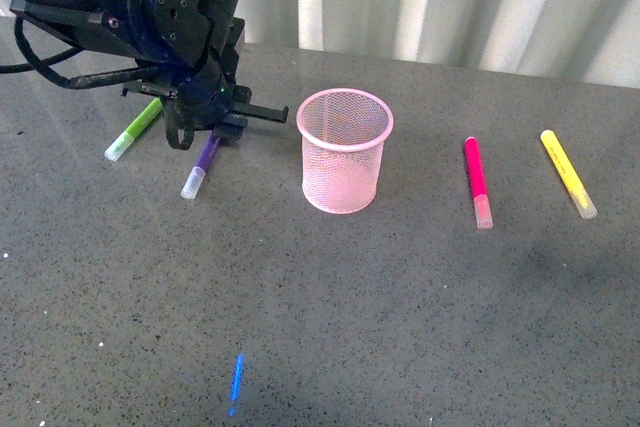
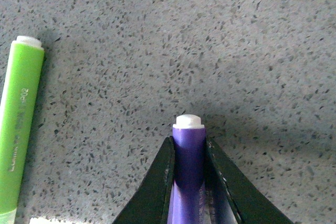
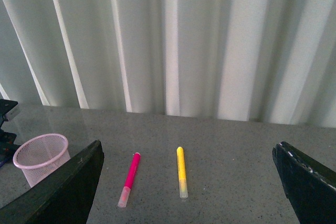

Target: Insert purple and pink pens into pink cup

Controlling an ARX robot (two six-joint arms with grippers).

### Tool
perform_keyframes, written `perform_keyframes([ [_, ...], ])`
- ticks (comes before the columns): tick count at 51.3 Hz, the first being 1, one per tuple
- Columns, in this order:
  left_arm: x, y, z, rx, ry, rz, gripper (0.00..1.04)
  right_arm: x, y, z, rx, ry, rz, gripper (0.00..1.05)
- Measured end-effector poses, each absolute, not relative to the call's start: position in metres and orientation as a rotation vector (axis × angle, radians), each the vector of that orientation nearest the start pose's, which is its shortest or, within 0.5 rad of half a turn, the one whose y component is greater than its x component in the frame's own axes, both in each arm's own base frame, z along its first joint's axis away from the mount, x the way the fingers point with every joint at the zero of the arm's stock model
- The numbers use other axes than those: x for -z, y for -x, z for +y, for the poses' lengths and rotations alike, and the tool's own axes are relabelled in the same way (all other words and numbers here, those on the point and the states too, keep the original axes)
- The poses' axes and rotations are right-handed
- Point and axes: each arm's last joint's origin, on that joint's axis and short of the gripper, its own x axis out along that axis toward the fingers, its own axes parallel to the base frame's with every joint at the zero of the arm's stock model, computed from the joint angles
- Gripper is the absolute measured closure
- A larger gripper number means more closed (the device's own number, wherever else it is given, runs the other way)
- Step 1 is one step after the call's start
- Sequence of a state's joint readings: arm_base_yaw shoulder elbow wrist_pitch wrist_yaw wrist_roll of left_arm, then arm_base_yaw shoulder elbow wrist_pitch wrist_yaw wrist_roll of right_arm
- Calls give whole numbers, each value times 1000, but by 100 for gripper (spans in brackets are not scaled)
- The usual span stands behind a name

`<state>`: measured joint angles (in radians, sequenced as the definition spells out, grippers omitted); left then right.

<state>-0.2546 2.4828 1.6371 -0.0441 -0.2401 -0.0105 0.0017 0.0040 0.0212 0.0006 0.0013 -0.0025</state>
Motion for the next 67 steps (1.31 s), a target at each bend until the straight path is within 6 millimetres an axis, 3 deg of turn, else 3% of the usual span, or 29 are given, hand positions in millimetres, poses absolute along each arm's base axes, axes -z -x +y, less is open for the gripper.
perform_keyframes([
  [11,-60,-477,-113,2,-225,809,92,-170,-97,0,0,2,-18,7],
  [18,-98,-476,-112,4,-238,629,93,-170,-97,0,0,2,-18,7],
  [27,-178,-467,-114,29,-137,332,93,-170,-97,0,0,3,-18,7],
  [32,-218,-450,-127,45,-8,123,93,-170,-97,0,0,2,-18,7],
  [35,-229,-439,-140,71,56,42,93,-170,-97,0,0,3,-18,7],
  [43,-222,-412,-189,168,166,-57,93,-170,-97,0,0,2,-18,7],
  [48,-213,-405,-204,190,211,-78,93,-170,-97,0,0,2,-18,7],
  [67,-176,-397,-214,184,273,-92,93,-170,-97,0,0,2,-18,7],
])
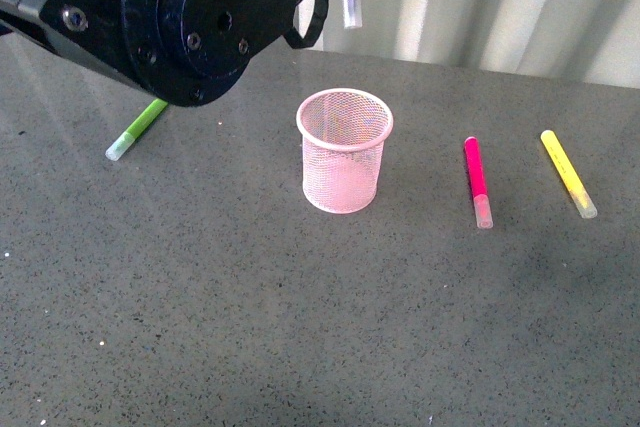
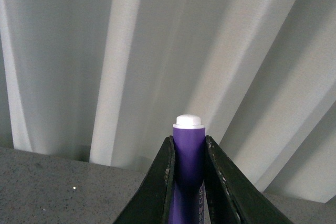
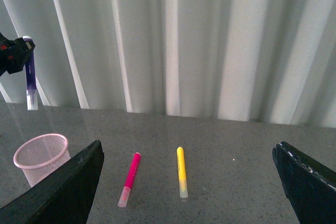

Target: Insert purple and pink pens into pink cup

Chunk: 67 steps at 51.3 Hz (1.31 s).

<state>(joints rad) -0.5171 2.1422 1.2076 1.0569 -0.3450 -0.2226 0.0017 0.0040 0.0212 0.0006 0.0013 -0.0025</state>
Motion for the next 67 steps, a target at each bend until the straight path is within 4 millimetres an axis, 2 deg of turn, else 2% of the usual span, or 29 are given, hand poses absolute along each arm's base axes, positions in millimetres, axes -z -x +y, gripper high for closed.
perform_keyframes([
  [15,-137,-399,-206,121,263,-39,93,-170,-97,0,0,2,-18,7],
  [21,-129,-398,-205,108,262,-26,93,-170,-97,0,0,2,-18,7],
  [51,-110,-384,-221,102,322,22,93,-170,-97,0,0,3,-18,7],
  [64,-109,-384,-222,102,320,25,93,-170,-97,0,0,2,-18,7],
  [67,-109,-384,-222,102,322,26,88,-170,-97,0,0,2,-18,7],
])
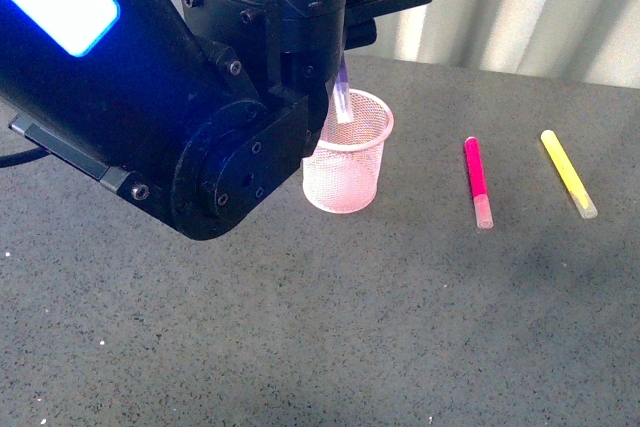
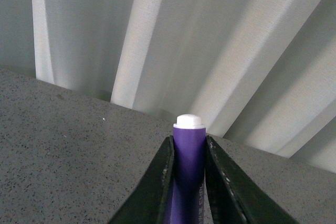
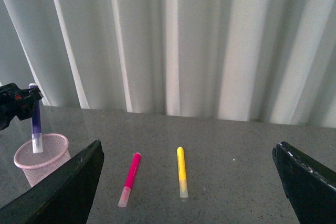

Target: Insert purple and pink pens into pink cup

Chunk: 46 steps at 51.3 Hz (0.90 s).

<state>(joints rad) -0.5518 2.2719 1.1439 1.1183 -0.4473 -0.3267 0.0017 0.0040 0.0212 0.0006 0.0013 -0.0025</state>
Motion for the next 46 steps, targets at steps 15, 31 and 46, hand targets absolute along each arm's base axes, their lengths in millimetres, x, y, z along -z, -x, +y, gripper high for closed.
perform_keyframes([
  [15,-108,-385,-217,91,314,32,30,-170,-97,0,0,2,-18,7],
  [31,-166,-355,-180,156,294,104,7,-170,-97,0,0,2,-18,7],
  [46,-230,-298,-106,155,345,154,7,-170,-97,0,0,2,-18,7],
])
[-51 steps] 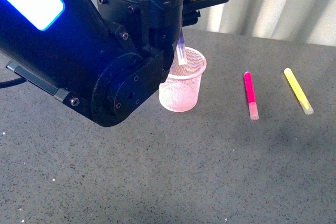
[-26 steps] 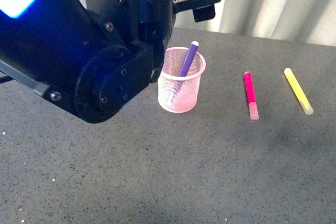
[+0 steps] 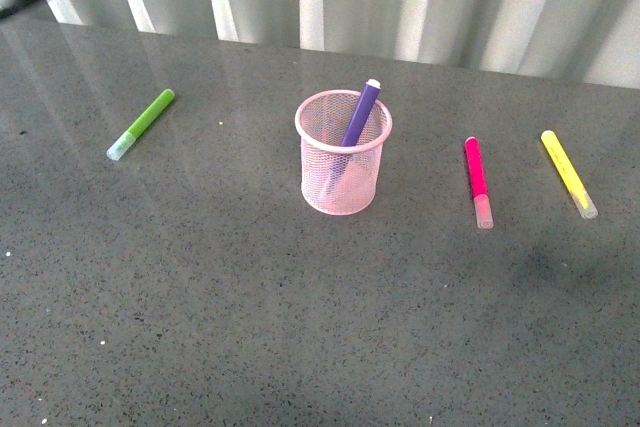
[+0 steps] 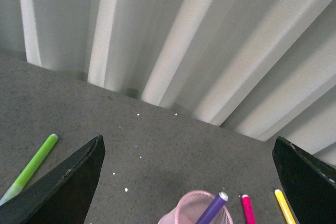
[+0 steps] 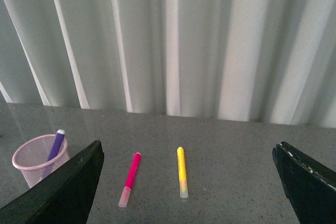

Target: Insert purple and pink pens into pink cup

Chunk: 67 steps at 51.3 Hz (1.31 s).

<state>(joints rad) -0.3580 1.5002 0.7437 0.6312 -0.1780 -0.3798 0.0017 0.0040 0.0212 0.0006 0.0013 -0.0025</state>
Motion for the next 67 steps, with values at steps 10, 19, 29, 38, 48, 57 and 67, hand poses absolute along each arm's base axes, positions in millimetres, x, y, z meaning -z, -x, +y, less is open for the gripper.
perform_keyframes([
  [10,-271,-251,-53,175,487,155,7,-170,-97,0,0,2,-18,7],
  [19,-276,-227,-32,15,273,-27,28,-170,-97,0,-1,3,-18,7],
  [29,-235,-201,-21,8,51,15,62,-170,-97,0,0,2,-18,7],
  [38,-219,-183,-14,1,21,5,91,-170,-97,0,0,2,-18,7],
  [48,-203,-167,-4,18,10,8,101,-170,-97,0,0,3,-18,7],
  [57,-189,-149,0,-1,8,5,101,-170,-97,0,0,3,-18,7],
  [67,-182,-139,0,0,8,5,101,-170,-97,0,0,2,-18,7],
])
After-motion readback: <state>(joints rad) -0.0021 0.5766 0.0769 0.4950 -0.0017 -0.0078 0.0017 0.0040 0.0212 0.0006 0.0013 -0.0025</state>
